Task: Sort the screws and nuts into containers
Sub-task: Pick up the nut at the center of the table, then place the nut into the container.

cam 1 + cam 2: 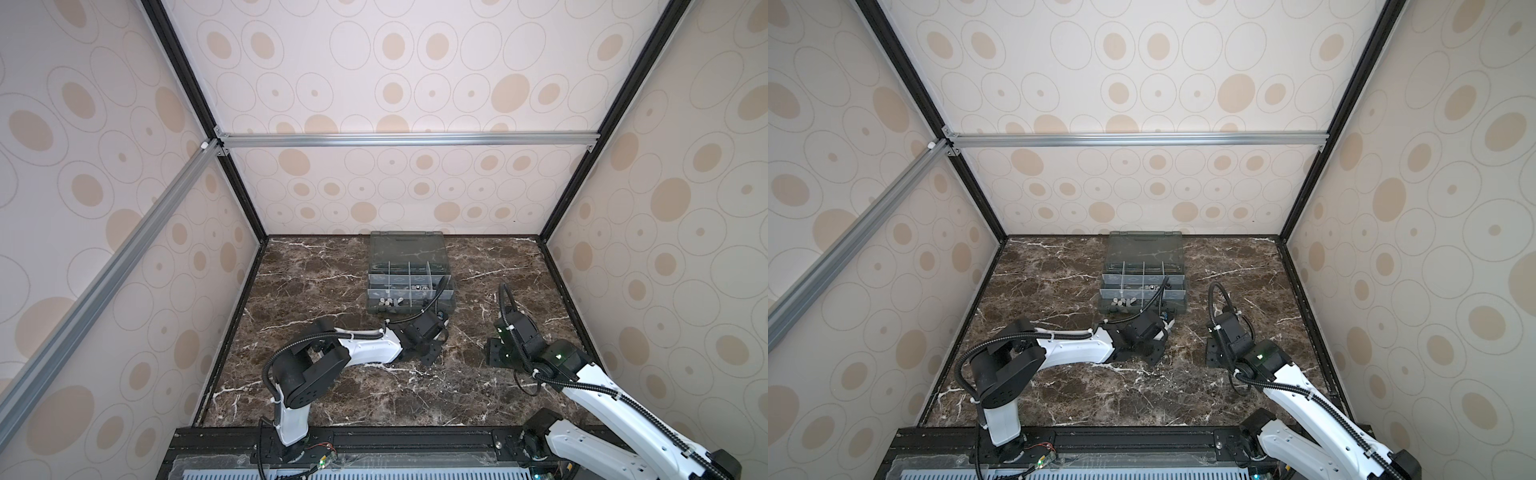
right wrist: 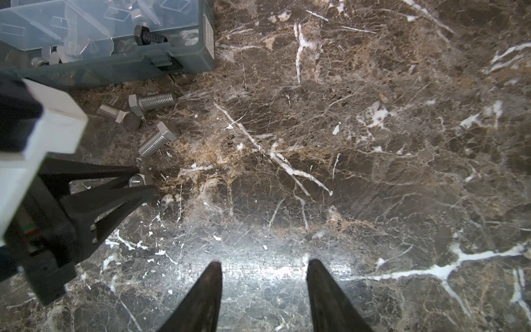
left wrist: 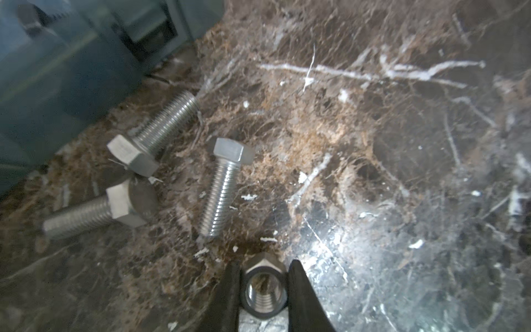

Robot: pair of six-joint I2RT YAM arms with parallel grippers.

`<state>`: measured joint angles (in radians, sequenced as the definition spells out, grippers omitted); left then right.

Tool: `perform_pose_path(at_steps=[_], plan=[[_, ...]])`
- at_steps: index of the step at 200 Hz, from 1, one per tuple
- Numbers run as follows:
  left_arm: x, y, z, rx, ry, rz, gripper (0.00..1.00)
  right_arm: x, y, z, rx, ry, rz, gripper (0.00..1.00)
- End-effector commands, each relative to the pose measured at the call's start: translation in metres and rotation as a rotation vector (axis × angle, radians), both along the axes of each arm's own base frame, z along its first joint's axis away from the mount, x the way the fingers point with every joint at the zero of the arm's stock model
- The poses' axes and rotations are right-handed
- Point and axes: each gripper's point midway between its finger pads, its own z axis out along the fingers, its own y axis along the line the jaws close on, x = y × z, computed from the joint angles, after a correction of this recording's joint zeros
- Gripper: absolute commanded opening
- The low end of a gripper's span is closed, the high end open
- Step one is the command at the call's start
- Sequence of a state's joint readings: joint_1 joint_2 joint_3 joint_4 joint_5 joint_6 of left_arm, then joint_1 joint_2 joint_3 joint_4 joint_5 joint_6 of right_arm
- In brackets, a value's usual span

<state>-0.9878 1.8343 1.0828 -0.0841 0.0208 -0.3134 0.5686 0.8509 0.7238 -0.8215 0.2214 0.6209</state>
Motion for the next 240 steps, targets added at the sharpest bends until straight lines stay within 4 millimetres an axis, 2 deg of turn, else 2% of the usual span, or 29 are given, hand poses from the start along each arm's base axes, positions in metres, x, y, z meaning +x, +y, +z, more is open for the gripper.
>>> perform_pose_path(at_steps=[1,30,63,83,116,145,199,240], plan=[[0.016,-0.004,0.05,-0.127,-0.064,0.049,0.21,-0.001,-0.002,-0.001,-0.016,-0.001,0.001,0.51],[0.058,0.013,0.088,-0.194,-0.134,0.13,0.21,0.0,-0.002,0.001,-0.016,-0.006,0.002,0.51],[0.12,0.029,0.107,-0.219,-0.164,0.213,0.21,-0.001,0.0,0.0,-0.007,-0.001,0.001,0.51],[0.152,0.032,0.107,-0.214,-0.166,0.239,0.21,-0.002,0.0,0.0,0.003,0.003,-0.002,0.51],[0.191,0.029,0.101,-0.176,-0.181,0.259,0.21,-0.007,-0.001,-0.002,0.009,0.01,-0.006,0.51],[0.211,0.021,0.092,-0.178,-0.167,0.267,0.22,-0.008,-0.003,-0.002,0.01,0.012,-0.009,0.51],[0.226,0.009,0.078,-0.198,-0.151,0.276,0.24,-0.01,-0.002,-0.002,0.019,0.015,-0.013,0.51],[0.231,0.009,0.071,-0.205,-0.136,0.293,0.35,-0.01,-0.002,-0.003,0.019,0.015,-0.006,0.51]])
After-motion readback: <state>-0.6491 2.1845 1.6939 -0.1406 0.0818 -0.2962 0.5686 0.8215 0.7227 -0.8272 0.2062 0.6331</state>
